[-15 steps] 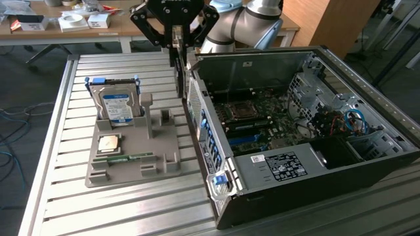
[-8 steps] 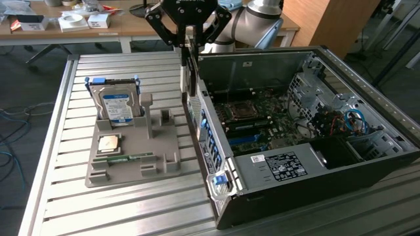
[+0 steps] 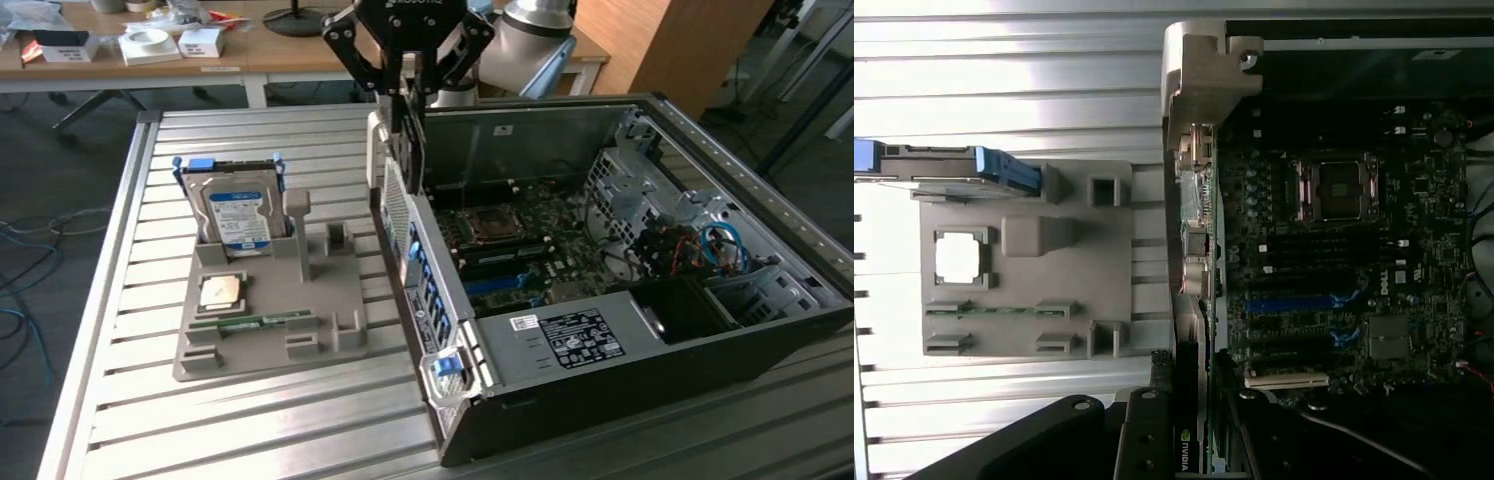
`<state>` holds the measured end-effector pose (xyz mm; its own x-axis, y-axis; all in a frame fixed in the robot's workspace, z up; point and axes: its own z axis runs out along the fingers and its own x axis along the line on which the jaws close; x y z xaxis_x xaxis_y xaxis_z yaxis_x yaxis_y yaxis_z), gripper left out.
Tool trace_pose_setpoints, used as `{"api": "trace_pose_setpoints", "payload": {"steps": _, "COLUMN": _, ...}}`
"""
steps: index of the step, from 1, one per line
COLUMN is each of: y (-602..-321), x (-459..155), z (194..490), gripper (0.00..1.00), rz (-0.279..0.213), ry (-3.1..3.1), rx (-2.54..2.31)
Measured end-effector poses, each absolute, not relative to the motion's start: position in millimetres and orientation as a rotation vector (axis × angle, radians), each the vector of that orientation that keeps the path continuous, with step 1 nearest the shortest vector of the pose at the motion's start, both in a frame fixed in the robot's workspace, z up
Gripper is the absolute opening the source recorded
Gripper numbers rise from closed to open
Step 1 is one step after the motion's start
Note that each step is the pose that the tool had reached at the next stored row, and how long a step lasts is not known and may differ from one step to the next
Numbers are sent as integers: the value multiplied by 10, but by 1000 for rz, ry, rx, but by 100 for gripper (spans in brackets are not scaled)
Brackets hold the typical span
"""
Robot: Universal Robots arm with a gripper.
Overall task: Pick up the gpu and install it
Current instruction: 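Pick up the gpu and move the gpu toward the slot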
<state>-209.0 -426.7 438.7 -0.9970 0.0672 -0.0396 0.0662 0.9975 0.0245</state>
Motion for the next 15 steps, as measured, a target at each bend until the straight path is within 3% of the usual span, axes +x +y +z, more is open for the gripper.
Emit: {"api": "trace_pose_setpoints", "payload": {"steps": 15, "y": -4267, "x": -1789, "z": 4388, "gripper": 26, "rz": 36, "ry": 3099, "rx": 104}}
